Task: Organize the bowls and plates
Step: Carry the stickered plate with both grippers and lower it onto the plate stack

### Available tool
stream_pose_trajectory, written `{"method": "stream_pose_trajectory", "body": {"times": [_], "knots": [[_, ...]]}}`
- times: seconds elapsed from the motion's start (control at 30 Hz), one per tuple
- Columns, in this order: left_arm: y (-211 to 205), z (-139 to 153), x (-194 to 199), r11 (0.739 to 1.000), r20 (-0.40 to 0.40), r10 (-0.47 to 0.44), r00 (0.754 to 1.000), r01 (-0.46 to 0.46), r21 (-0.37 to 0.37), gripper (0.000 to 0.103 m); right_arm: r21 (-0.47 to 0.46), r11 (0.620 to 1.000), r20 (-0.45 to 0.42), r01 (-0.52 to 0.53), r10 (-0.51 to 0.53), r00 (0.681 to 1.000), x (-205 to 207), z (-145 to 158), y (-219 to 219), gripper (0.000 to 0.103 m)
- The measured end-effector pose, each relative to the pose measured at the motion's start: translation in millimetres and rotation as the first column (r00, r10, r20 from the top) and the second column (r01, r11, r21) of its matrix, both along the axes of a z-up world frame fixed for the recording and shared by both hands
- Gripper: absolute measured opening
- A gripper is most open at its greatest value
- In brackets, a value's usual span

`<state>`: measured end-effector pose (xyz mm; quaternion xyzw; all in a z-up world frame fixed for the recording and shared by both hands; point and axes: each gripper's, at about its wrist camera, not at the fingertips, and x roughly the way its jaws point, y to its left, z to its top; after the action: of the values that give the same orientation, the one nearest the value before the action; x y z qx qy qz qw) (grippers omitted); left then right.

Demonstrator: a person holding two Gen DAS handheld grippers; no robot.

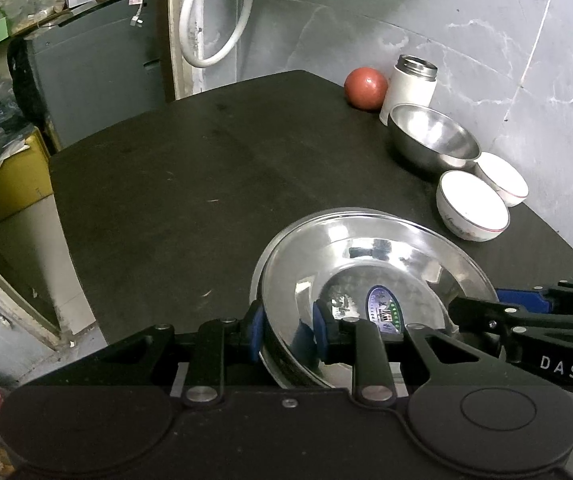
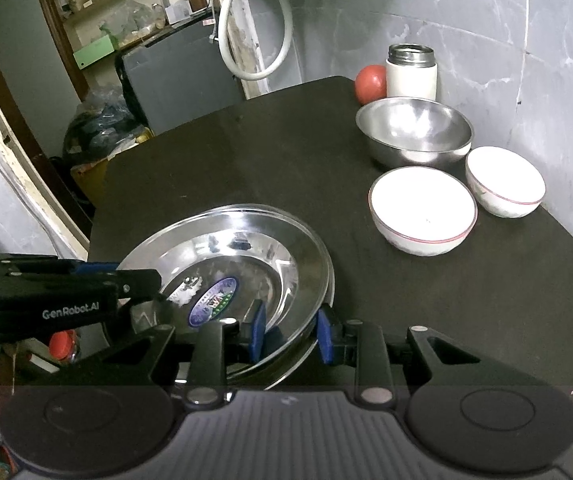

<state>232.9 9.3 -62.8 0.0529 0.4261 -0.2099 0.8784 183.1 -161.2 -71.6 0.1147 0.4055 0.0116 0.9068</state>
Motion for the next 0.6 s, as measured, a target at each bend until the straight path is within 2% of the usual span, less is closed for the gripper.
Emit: {"method": "stream_pose_trajectory", "body": {"times": [0.6], "knots": [[-1.1, -0.6, 0.1, 1.000, 0.000, 0.003, 1.000, -0.003, 0.013, 0.028, 0.007, 1.000, 0.006, -0.003, 0.003, 1.000, 0.4, -0.5, 0.0, 0.032]]}}
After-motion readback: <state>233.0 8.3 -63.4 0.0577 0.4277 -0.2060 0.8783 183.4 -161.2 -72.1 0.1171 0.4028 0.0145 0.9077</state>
